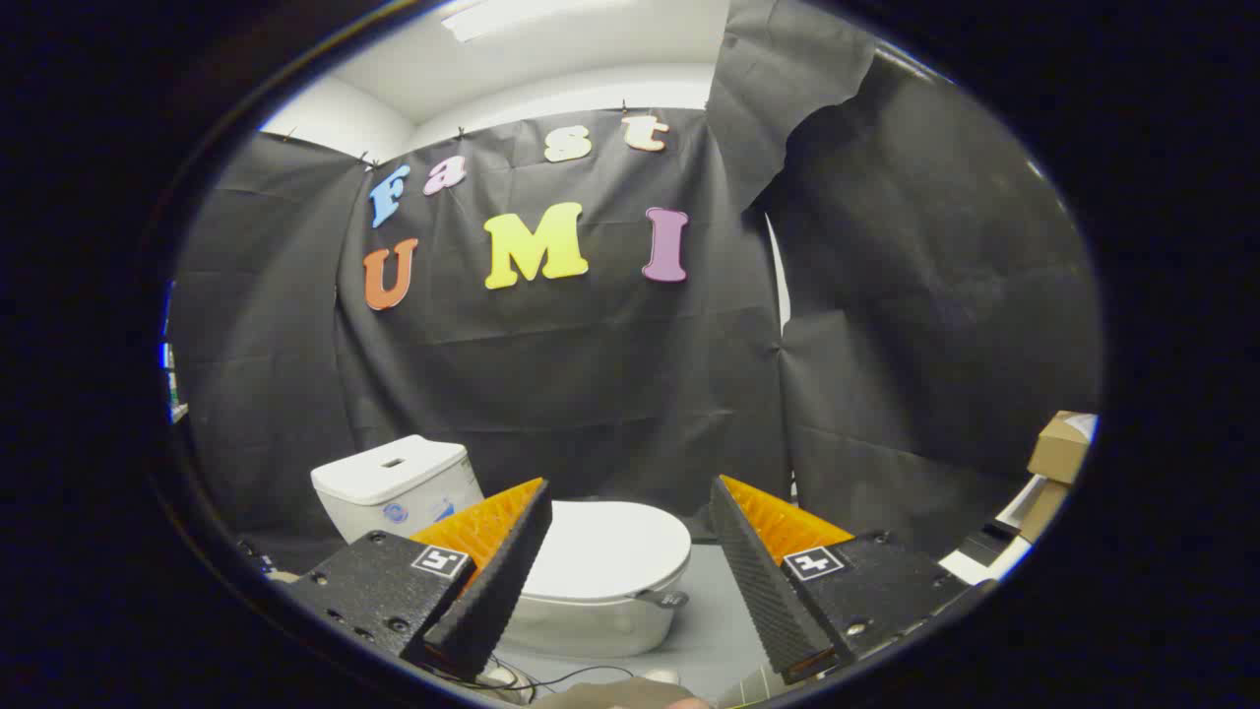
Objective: Open the toilet lid.
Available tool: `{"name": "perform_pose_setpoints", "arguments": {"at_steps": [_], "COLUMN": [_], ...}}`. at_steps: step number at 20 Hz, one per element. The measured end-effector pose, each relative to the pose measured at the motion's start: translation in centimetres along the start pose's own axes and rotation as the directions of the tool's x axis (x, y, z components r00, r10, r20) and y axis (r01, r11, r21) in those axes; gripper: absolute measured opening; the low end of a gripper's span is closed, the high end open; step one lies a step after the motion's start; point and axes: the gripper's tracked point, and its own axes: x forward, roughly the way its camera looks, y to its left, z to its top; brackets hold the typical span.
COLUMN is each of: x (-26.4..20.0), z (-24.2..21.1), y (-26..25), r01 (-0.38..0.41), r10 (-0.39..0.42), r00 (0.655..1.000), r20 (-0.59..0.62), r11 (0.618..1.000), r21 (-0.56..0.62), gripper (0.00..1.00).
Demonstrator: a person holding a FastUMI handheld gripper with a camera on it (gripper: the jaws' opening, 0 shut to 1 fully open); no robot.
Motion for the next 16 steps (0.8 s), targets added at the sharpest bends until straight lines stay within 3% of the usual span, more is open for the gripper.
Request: {"name": "perform_pose_setpoints", "arguments": {"at_steps": [16], "x": [-0.16], "z": [0.42], "y": [0.3], "r01": [-0.002], "r10": [0.003], "r00": [1.0], "r20": [0.023], "r11": [0.999], "r21": [-0.037], "gripper": [1.0]}}
